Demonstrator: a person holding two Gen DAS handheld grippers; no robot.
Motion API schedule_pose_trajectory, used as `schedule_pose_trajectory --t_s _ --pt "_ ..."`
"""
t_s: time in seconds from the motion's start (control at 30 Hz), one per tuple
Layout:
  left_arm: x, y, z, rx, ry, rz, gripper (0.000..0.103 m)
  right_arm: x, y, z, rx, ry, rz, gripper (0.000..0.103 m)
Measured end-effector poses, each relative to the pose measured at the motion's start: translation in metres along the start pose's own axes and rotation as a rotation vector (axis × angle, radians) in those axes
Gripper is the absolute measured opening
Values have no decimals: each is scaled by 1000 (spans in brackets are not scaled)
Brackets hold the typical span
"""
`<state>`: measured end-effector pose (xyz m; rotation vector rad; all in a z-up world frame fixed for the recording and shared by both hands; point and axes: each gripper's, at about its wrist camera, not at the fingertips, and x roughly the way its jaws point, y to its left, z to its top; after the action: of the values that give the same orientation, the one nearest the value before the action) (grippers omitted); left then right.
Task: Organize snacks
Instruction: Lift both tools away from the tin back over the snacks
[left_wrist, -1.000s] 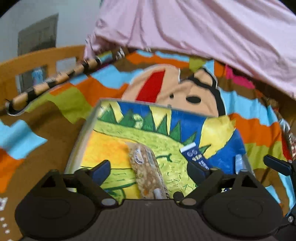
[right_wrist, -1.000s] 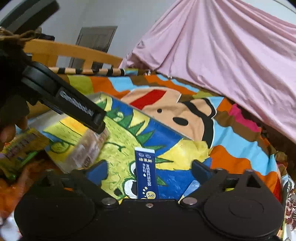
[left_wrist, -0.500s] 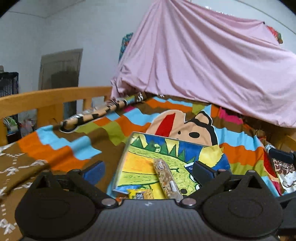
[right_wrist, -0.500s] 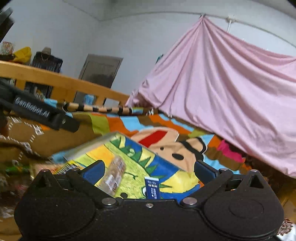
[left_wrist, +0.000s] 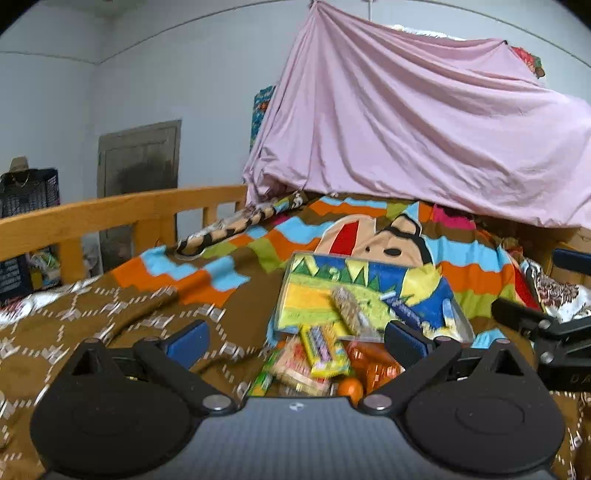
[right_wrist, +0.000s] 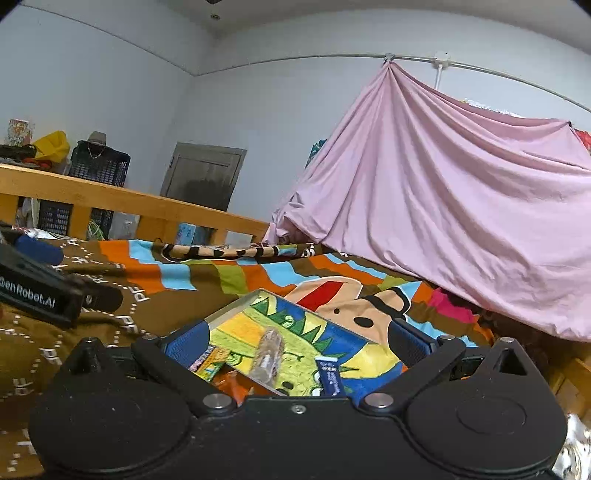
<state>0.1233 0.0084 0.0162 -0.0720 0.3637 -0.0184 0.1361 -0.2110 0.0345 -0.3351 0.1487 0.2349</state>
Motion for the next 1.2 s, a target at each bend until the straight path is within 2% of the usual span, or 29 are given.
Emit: schedule_pose_trajectory --t_s 0.2,0.43,0.57,0.97,1.2 --pt "-23 11 -13 -35 53 5 103 -34 14 -4 9 18 20 102" --pt "-41 12 -24 -10 92 17 103 -55 27 -10 31 84 47 102" --pt "-46 11 -29 -7 104 22 103 -62 35 -13 3 102 53 102" --pt "-45 15 -34 -30 158 34 103 -57 46 -19 -45 163 75 102" --pt "-36 19 -35 -49 210 35 103 -46 41 -20 -12 221 84 102"
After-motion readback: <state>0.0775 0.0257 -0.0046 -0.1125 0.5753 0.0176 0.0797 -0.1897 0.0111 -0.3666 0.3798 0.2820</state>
